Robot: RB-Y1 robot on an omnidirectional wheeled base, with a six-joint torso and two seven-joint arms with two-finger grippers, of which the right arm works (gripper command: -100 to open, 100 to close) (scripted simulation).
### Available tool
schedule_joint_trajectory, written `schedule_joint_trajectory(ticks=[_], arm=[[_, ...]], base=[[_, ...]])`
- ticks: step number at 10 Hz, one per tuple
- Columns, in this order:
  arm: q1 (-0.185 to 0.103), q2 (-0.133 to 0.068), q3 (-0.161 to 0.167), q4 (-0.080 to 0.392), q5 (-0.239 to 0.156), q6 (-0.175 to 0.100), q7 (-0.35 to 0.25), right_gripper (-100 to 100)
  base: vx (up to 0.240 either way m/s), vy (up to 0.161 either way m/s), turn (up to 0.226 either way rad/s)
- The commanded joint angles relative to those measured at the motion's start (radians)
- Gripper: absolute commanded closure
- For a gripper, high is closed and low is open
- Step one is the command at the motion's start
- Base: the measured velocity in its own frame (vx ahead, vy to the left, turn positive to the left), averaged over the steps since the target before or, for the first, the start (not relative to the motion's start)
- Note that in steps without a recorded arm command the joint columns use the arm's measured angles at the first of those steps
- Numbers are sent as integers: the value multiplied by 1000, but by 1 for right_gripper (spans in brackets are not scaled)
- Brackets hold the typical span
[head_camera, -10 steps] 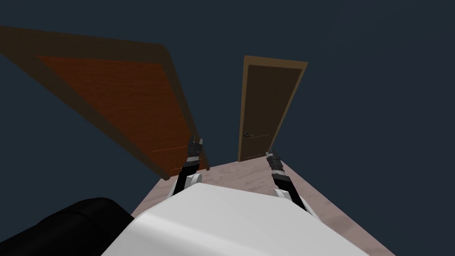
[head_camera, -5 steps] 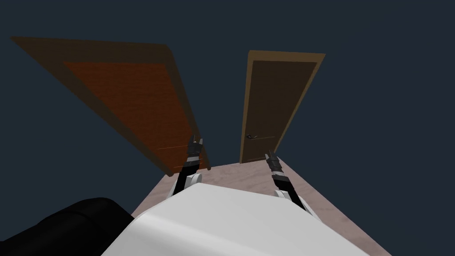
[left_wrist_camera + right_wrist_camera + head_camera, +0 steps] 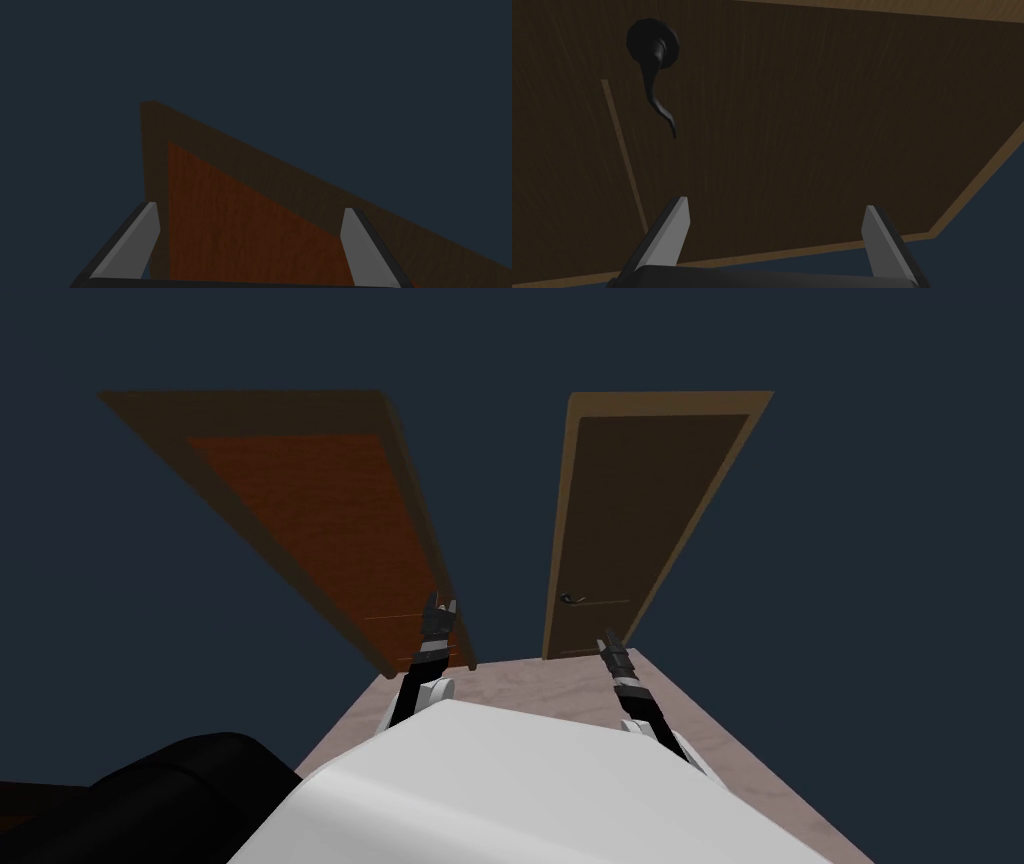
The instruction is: Pull the door open
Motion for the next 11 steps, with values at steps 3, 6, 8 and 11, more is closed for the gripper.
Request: schedule_joint_trajectory(ticks=[3, 6, 8, 11], arm=[[-37, -36, 6, 102, -3, -21, -29, -100], [-64, -62, 12, 179, -5, -41, -50, -100], [-89, -88, 17, 250, -6, -60, -70, -100], [-113, -111, 22, 320, -8, -77, -89, -100]], base=[[61, -36, 118], [53, -34, 107], [71, -54, 152], [59, -35, 105]])
